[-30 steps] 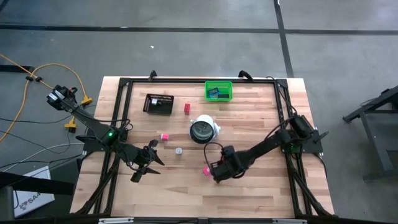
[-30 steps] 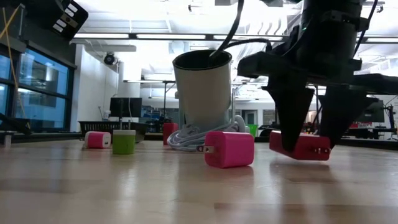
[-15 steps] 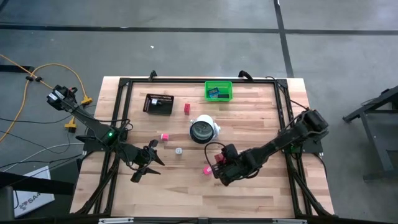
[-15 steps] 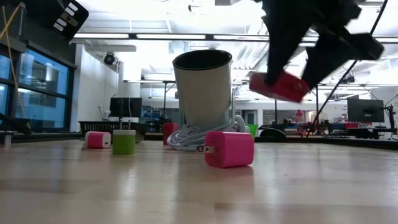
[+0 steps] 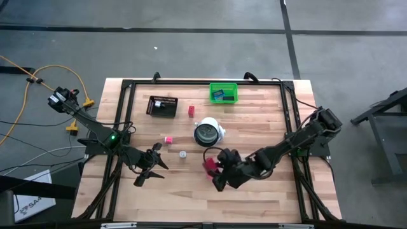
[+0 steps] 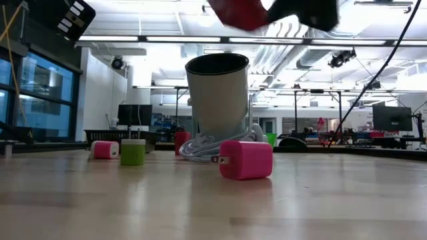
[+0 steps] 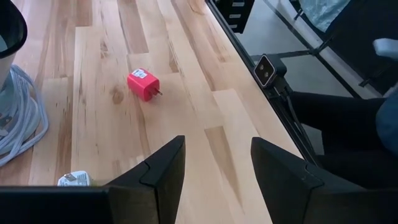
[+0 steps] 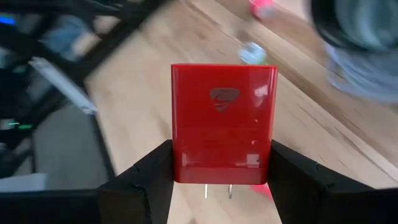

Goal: Pick & Place Office items
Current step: Put the bottom red charger adapter into the black bin

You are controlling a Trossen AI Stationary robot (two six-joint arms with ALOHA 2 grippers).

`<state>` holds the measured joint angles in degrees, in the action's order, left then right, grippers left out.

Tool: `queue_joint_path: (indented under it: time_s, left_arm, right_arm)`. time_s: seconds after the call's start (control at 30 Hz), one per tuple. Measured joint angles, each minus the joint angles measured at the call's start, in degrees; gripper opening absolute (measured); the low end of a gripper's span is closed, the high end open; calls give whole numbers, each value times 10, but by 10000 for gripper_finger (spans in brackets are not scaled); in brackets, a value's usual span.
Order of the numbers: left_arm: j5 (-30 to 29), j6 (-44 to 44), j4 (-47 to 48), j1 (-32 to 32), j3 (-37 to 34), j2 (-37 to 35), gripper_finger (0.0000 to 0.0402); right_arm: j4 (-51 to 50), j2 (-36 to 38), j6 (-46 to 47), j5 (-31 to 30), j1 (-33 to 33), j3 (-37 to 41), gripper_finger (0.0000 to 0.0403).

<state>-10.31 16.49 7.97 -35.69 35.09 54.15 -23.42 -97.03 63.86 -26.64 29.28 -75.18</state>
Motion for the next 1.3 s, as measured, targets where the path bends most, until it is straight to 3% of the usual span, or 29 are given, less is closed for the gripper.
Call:
queue_joint_path:
  time_s: [0.23, 0.6, 0.87, 1.0, 1.2, 1.3]
  left_arm:
    - [0, 0, -3, 0, 0, 0, 177]
    - [0, 0, -9, 0, 0, 0, 177]
    - [0, 0, -15, 0, 0, 0, 177]
    - [0, 0, -17, 0, 0, 0, 177]
    - [0, 0, -20, 0, 0, 0, 177]
    - [0, 0, -22, 0, 0, 0, 177]
  right_arm:
    - [129, 0, -115, 29, -15, 0, 204]
    - [239, -20, -292, 120, -62, -1, 204]
    - [297, -67, -433, 137, -63, 0, 204]
    - [335, -88, -501, 104, -55, 0, 204]
    - [339, -93, -582, -16, -35, 0, 204]
    - [335, -93, -597, -46, -29, 0, 204]
